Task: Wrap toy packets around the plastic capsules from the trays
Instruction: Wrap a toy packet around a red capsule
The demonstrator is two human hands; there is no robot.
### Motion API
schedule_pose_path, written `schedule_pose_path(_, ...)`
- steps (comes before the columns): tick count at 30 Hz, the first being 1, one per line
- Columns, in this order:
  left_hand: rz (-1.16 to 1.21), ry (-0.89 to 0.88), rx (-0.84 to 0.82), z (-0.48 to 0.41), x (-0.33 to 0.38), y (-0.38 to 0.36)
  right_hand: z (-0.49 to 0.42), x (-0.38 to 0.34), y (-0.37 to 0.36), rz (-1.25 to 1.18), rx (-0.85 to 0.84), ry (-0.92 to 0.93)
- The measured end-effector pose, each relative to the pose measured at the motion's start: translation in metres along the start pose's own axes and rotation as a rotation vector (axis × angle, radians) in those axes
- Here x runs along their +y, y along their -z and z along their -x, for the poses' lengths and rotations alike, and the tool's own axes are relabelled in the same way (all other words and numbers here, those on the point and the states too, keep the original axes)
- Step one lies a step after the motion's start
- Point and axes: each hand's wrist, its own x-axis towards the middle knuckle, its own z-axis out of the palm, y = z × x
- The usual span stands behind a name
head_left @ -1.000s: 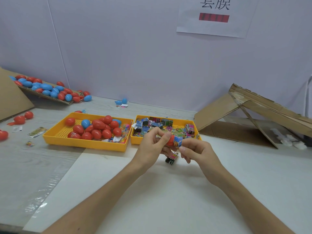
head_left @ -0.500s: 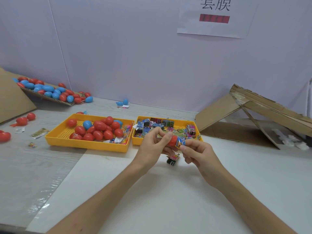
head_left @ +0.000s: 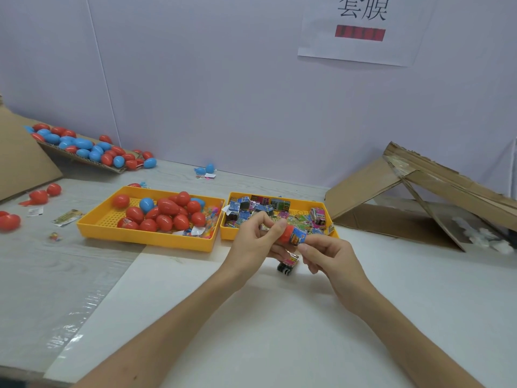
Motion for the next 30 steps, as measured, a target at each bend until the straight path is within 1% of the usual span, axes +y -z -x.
schedule_pose_path(6,-0.011,0.016,-0.027,0.001,0.005,-0.001,-0.001,0.001,0.0,0.004,0.025,0.009)
schedule_pose_path(14,-0.086,-0.03,-0.052,0.003,0.006,-0.001,-0.002,0.0,0.003,-0.003,0.075,0.025)
schedule_pose_path(16,-0.109,-0.047,-0.05,0.003,0.005,-0.002,-0.002,0.001,0.003,-0.025,0.088,0.024)
schedule_pose_path(19,-0.085,-0.052,-0.042,0.003,0.005,-0.001,-0.001,-0.002,0.002,-0.122,0.117,0.003)
schedule_pose_path(23,-0.071,-0.057,-0.034,0.002,0.005,-0.002,-0.002,-0.006,0.004,-0.154,0.18,0.053)
schedule_pose_path(30,-0.134,-0.088,-0.061,0.004,0.004,-0.002,0.002,-0.012,0.002,-0.083,0.112,0.078)
